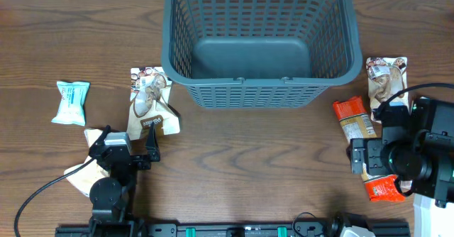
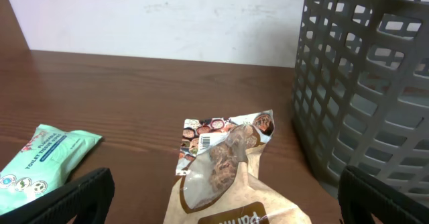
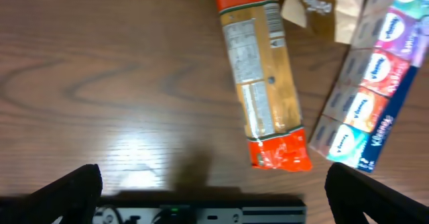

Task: Pack container
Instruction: 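Move the right gripper down and grasp the red-capped spaghetti pack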

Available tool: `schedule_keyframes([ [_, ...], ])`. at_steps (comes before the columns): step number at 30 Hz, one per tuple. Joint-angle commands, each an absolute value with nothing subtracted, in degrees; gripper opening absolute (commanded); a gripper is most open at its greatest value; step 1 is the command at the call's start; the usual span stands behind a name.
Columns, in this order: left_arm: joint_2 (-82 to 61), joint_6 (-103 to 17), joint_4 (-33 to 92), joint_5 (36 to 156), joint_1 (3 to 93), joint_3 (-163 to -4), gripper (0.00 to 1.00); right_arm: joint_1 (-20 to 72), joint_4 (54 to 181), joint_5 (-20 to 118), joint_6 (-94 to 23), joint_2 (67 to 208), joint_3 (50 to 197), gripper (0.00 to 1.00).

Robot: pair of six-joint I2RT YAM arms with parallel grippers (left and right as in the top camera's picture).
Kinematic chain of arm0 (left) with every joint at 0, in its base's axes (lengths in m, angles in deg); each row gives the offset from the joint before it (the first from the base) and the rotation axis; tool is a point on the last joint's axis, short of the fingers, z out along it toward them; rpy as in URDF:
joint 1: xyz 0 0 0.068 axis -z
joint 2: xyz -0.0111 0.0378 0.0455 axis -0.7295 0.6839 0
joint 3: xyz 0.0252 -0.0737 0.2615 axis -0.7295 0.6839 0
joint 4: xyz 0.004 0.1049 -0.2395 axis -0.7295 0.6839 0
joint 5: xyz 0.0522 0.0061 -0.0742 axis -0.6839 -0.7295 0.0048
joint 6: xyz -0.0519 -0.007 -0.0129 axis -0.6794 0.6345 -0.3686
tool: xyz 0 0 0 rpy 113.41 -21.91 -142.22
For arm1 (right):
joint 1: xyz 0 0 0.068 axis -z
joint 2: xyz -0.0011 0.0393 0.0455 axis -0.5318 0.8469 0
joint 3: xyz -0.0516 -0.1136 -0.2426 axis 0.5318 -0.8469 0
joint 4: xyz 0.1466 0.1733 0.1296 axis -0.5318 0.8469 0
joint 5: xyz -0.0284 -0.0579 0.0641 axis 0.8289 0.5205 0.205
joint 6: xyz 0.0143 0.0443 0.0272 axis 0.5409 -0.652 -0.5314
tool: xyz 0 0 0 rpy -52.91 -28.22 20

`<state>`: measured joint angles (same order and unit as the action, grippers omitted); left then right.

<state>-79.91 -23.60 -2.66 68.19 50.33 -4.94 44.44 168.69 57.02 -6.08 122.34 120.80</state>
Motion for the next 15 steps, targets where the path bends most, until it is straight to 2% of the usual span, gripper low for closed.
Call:
schedule_keyframes([
  [1, -79.9, -24.1, -0.6, 67.7, 50.4, -3.6, 0.99, 46.9, 168.0, 60.3, -2.6, 123.5, 122.1, 0.99],
  [6, -79.9, -24.1, -0.8, 67.7, 50.4, -3.6, 0.99, 51.0, 165.6, 59.8, 0.8, 129.5, 122.1, 0.99],
  [15, -79.9, -24.1, -1.0, 67.7, 50.4, -3.6, 0.99, 52.0, 152.9, 59.4, 16.0, 147.7, 122.1, 0.99],
])
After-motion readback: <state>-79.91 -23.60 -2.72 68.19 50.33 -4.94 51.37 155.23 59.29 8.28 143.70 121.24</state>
